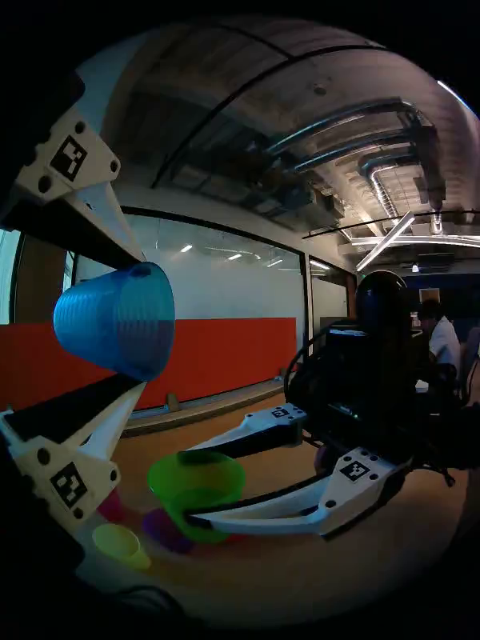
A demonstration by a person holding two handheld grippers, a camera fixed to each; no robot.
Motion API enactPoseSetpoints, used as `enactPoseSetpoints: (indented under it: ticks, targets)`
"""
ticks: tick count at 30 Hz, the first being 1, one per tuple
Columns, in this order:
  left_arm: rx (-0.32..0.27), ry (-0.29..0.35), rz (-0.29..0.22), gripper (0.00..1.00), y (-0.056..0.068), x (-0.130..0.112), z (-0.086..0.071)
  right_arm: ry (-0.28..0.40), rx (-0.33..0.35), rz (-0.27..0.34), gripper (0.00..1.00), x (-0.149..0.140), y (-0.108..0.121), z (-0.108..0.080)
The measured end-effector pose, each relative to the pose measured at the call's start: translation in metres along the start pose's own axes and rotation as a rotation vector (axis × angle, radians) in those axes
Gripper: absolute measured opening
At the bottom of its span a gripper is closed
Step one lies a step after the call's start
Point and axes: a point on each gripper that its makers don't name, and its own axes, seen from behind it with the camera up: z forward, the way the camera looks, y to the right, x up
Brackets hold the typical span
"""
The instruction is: Pour water
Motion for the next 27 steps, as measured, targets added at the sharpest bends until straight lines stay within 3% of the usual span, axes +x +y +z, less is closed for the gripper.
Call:
enactPoseSetpoints:
  ticks: [6, 15, 18, 27]
  targets:
    - [-0.011, -0.004, -0.062, 0.85, 0.001, -0.003, 0.002, 0.001, -0.004, -0.003, 0.93, 0.001, 0.0, -0.001]
    - [-0.029, -0.004, -0.248, 0.85, 0.008, -0.01, 0.004, 0.008, -0.013, -0.009, 0.93, 0.006, 0.002, -0.004]
    - [-0.037, -0.005, -0.337, 0.85, 0.014, -0.013, 0.005, 0.008, -0.015, -0.012, 0.93, 0.006, 0.003, -0.006]
    - [-0.048, -0.006, -0.674, 0.85, 0.03, -0.023, 0.003, 0.009, -0.032, -0.018, 0.93, 0.007, 0.005, -0.012]
